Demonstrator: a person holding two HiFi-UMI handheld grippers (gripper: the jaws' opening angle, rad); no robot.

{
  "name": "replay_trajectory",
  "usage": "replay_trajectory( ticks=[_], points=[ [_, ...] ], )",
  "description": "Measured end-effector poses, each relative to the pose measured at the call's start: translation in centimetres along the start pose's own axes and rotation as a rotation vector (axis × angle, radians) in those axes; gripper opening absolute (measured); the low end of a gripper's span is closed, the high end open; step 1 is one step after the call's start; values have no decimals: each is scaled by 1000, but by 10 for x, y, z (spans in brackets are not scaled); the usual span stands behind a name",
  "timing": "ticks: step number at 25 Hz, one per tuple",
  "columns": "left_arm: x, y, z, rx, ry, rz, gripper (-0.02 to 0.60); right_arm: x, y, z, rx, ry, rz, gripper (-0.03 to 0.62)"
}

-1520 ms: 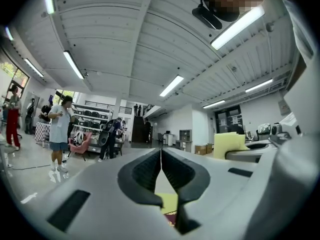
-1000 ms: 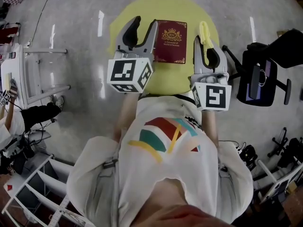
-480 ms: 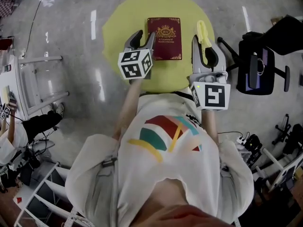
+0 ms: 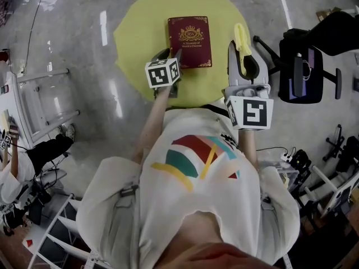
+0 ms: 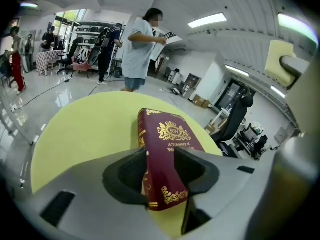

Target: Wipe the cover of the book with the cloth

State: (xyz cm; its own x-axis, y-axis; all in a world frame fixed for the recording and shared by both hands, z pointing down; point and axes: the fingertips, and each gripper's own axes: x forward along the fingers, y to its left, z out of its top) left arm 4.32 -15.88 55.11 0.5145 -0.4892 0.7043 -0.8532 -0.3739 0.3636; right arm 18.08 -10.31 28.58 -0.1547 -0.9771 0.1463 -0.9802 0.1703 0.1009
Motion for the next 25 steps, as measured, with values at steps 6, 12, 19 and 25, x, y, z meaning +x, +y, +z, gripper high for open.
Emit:
replay_trajectory(
  ticks=[6, 12, 19, 25],
  points=[
    [11, 5, -27, -8, 76, 17, 172, 2, 0, -4, 2, 12, 8, 29],
    [16, 7, -34, -86, 93, -31, 170, 0, 7, -10, 8, 30, 29, 29],
    [16, 7, -34, -65, 87, -20, 170, 1, 9, -18, -7, 49, 39, 29],
    [15, 6, -31, -62, 78, -16, 170, 50, -4, -40, -237, 142, 54, 29]
  ],
)
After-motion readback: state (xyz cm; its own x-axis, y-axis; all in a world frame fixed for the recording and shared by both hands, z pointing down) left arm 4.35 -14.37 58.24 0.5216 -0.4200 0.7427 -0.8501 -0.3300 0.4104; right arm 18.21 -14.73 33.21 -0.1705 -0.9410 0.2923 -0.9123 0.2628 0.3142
